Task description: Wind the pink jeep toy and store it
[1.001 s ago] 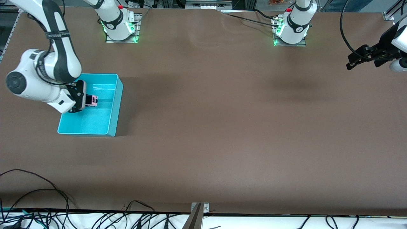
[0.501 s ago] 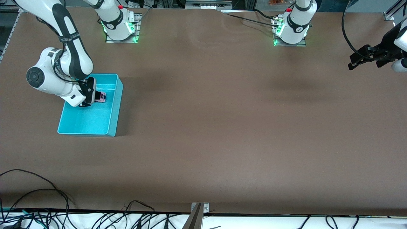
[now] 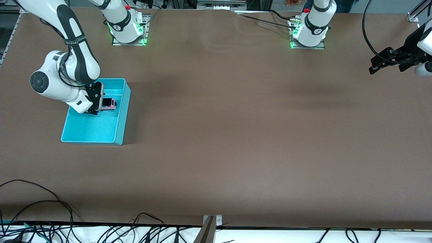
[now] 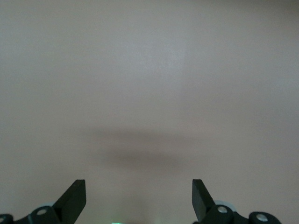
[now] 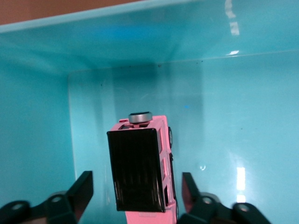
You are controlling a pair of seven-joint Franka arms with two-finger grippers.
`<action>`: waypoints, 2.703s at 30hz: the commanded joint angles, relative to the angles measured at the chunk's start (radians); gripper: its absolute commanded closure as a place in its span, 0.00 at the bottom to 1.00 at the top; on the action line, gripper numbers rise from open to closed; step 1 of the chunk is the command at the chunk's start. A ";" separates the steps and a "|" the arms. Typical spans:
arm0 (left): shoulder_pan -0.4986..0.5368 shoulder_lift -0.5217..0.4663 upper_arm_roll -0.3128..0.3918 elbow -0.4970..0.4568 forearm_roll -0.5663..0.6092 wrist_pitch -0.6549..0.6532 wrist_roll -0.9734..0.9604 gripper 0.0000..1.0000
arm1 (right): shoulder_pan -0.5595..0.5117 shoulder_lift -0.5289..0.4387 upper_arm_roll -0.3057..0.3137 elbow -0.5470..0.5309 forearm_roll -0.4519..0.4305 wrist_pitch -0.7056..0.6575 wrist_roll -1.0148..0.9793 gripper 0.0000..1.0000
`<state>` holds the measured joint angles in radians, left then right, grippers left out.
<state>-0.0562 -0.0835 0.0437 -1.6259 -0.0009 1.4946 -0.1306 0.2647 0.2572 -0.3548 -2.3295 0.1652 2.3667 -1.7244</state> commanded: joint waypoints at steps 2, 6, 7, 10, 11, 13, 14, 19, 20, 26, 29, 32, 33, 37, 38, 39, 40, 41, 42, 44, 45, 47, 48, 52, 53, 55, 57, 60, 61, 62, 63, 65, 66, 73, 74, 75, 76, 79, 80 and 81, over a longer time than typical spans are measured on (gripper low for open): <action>-0.005 0.008 -0.002 0.023 -0.013 -0.014 0.011 0.00 | 0.008 -0.012 0.005 0.038 0.027 0.002 -0.006 0.00; -0.007 0.008 -0.002 0.023 -0.013 -0.016 0.011 0.00 | 0.008 -0.015 0.008 0.123 0.036 -0.076 -0.003 0.00; -0.007 0.008 -0.001 0.023 -0.013 -0.016 0.011 0.00 | 0.008 -0.013 0.010 0.156 0.036 -0.107 0.002 0.00; -0.008 0.008 -0.001 0.024 -0.013 -0.016 0.011 0.00 | 0.008 -0.006 0.010 0.263 0.036 -0.216 0.051 0.00; -0.008 0.008 -0.001 0.023 -0.013 -0.016 0.011 0.00 | 0.008 -0.006 0.010 0.301 0.036 -0.254 0.083 0.00; -0.007 0.008 -0.001 0.024 -0.013 -0.016 0.011 0.00 | 0.008 -0.006 0.011 0.350 0.036 -0.297 0.144 0.00; -0.007 0.008 -0.001 0.023 -0.013 -0.016 0.011 0.00 | 0.010 -0.006 0.013 0.372 0.036 -0.314 0.173 0.00; -0.007 0.008 -0.002 0.023 -0.013 -0.020 0.009 0.00 | 0.018 -0.006 0.025 0.466 0.036 -0.368 0.320 0.00; -0.005 0.008 -0.001 0.023 -0.013 -0.022 0.009 0.00 | 0.016 -0.006 0.023 0.482 0.034 -0.380 0.365 0.00; -0.002 0.008 -0.001 0.023 -0.013 -0.022 0.009 0.00 | 0.033 -0.003 0.027 0.608 0.022 -0.503 0.629 0.00; -0.007 0.008 -0.001 0.023 -0.013 -0.025 0.009 0.00 | 0.036 0.005 0.027 0.660 0.027 -0.561 0.797 0.00; -0.008 0.008 -0.001 0.023 -0.013 -0.028 0.009 0.00 | 0.037 0.007 0.027 0.705 0.027 -0.595 0.952 0.00; -0.007 0.008 -0.001 0.023 -0.013 -0.030 0.009 0.00 | 0.039 0.008 0.028 0.717 0.027 -0.601 0.997 0.00; -0.008 0.008 -0.002 0.023 -0.013 -0.030 0.009 0.00 | 0.056 0.008 0.028 0.756 0.033 -0.635 1.184 0.00; -0.008 0.008 -0.002 0.023 -0.013 -0.030 0.009 0.00 | 0.056 0.008 0.028 0.762 0.033 -0.639 1.233 0.00; -0.008 0.008 -0.001 0.023 -0.013 -0.030 0.009 0.00 | 0.057 0.008 0.028 0.769 0.033 -0.642 1.285 0.00; -0.007 0.008 -0.001 0.023 -0.013 -0.030 0.011 0.00 | 0.059 0.008 0.028 0.780 0.033 -0.647 1.330 0.00; -0.007 0.008 -0.001 0.023 -0.013 -0.030 0.011 0.00 | 0.059 0.008 0.028 0.794 0.033 -0.653 1.371 0.00; -0.007 0.010 -0.001 0.023 -0.013 -0.030 0.011 0.00 | 0.059 0.008 0.028 0.805 0.030 -0.662 1.417 0.00; -0.007 0.008 -0.001 0.023 -0.013 -0.030 0.011 0.00 | 0.067 0.010 0.028 0.829 0.022 -0.673 1.500 0.00; -0.007 0.008 -0.001 0.023 -0.013 -0.030 0.011 0.00 | 0.076 0.010 0.028 0.838 0.013 -0.681 1.531 0.00; -0.007 0.008 -0.001 0.023 -0.013 -0.030 0.009 0.00 | 0.088 0.011 0.027 0.849 -0.025 -0.702 1.592 0.00; -0.007 0.008 -0.001 0.023 -0.013 -0.030 0.011 0.00 | 0.088 0.010 0.027 0.857 -0.042 -0.710 1.609 0.00; -0.005 0.010 -0.001 0.023 -0.013 -0.030 0.011 0.00 | 0.091 0.011 0.028 0.903 -0.096 -0.765 1.634 0.00; -0.005 0.008 -0.001 0.023 -0.013 -0.030 0.011 0.00 | 0.091 0.011 0.027 0.909 -0.102 -0.773 1.634 0.00; -0.007 0.010 -0.001 0.024 -0.013 -0.030 0.011 0.00 | 0.091 0.010 0.027 0.917 -0.113 -0.788 1.631 0.00; -0.008 0.010 -0.001 0.024 -0.013 -0.030 0.011 0.00 | 0.091 0.001 0.025 0.917 -0.112 -0.802 1.637 0.00; -0.008 0.010 -0.001 0.024 -0.013 -0.030 0.011 0.00 | 0.093 -0.013 0.025 0.911 -0.112 -0.827 1.642 0.00; -0.010 0.010 -0.001 0.024 -0.013 -0.030 0.011 0.00 | 0.093 -0.013 0.025 0.912 -0.109 -0.825 1.642 0.00; -0.010 0.010 -0.002 0.024 -0.013 -0.030 0.011 0.00 | 0.093 -0.013 0.025 0.914 -0.107 -0.824 1.642 0.00; -0.010 0.010 -0.002 0.024 -0.013 -0.030 0.009 0.00 | 0.093 -0.013 0.026 0.914 -0.107 -0.822 1.642 0.00; -0.010 0.010 -0.008 0.024 -0.013 -0.030 0.009 0.00 | 0.094 -0.013 0.028 0.912 -0.105 -0.828 1.642 0.00; -0.010 0.010 -0.010 0.024 -0.013 -0.030 0.009 0.00 | 0.094 -0.015 0.028 0.912 -0.105 -0.828 1.642 0.00; -0.007 0.010 -0.008 0.024 -0.013 -0.030 0.011 0.00 | 0.099 -0.015 0.028 0.911 -0.110 -0.833 1.640 0.00; -0.005 0.010 -0.010 0.024 -0.013 -0.030 0.011 0.00 | 0.099 -0.015 0.028 0.911 -0.110 -0.834 1.640 0.00; -0.005 0.010 -0.008 0.023 -0.013 -0.030 0.009 0.00 | 0.100 -0.015 0.027 0.911 -0.107 -0.836 1.640 0.00; -0.005 0.010 -0.008 0.023 -0.013 -0.031 0.009 0.00 | 0.103 -0.015 0.027 0.911 -0.105 -0.830 1.640 0.00; -0.002 0.010 -0.010 0.023 -0.013 -0.031 0.011 0.00 | 0.085 -0.024 0.060 0.904 -0.113 -0.823 1.640 0.00; -0.002 0.010 -0.008 0.023 -0.013 -0.031 0.011 0.00 | 0.062 -0.029 0.094 0.904 -0.113 -0.822 1.642 0.00; -0.002 0.010 -0.008 0.023 -0.013 -0.031 0.011 0.00 | 0.032 -0.032 0.120 0.904 -0.115 -0.822 1.642 0.00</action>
<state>-0.0614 -0.0835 0.0331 -1.6259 -0.0009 1.4849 -0.1307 0.3571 0.2417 -0.3196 -1.4388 0.0687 1.5596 -0.1001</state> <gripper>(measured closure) 0.000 0.000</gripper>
